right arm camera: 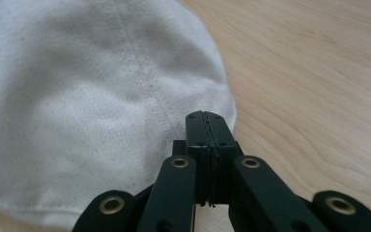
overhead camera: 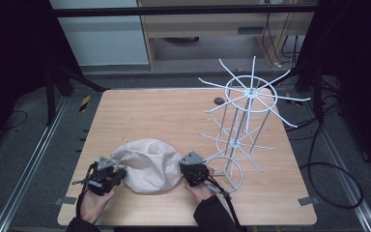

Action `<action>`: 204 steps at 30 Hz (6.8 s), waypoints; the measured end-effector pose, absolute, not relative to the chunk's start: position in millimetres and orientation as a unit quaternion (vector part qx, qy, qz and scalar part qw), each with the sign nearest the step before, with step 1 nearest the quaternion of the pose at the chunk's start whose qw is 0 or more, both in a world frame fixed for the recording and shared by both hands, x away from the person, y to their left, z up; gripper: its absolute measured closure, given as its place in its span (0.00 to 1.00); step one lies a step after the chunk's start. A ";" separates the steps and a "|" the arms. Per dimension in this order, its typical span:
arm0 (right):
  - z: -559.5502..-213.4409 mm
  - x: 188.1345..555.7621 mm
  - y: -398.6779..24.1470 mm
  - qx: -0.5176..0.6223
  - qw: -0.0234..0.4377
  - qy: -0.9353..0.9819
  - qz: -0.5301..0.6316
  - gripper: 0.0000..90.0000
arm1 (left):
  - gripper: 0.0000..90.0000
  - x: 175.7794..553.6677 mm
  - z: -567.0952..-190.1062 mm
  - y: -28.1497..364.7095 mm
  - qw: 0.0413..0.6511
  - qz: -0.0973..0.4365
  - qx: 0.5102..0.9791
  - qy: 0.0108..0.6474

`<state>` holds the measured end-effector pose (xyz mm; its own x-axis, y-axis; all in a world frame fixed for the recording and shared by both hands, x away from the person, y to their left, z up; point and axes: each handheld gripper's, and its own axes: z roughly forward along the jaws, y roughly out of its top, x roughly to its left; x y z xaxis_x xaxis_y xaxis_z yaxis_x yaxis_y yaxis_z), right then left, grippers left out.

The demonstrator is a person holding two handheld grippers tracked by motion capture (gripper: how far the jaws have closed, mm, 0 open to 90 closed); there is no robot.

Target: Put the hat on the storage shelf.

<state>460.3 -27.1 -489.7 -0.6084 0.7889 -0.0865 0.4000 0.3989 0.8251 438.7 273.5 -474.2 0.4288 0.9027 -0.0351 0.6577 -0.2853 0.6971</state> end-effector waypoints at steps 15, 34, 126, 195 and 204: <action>-492.2 424.8 -16.8 0.333 0.176 0.810 0.449 1.00 | 0.98 496.1 -481.2 265.6 0.319 0.227 0.768 0.507; -487.2 437.2 -25.0 0.372 0.211 0.776 0.464 1.00 | 0.96 435.6 -467.3 272.5 0.342 0.199 0.781 0.484; -475.8 376.5 -230.7 0.481 0.270 0.707 0.443 0.33 | 0.48 519.8 -408.0 200.7 0.305 0.200 0.788 0.497; -482.2 385.8 -255.1 0.502 0.288 0.691 0.432 0.27 | 0.97 365.2 -258.5 233.0 0.774 0.228 0.549 0.218; -482.8 386.3 -254.9 0.501 0.287 0.693 0.432 0.27 | 0.97 351.7 -235.9 229.0 0.796 0.226 0.530 0.183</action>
<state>386.3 -254.9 -482.8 -0.3341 0.9419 0.0356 0.4468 0.1250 0.8859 351.7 229.0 -235.9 0.8306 0.5545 -0.0512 -0.1668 0.3355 0.9272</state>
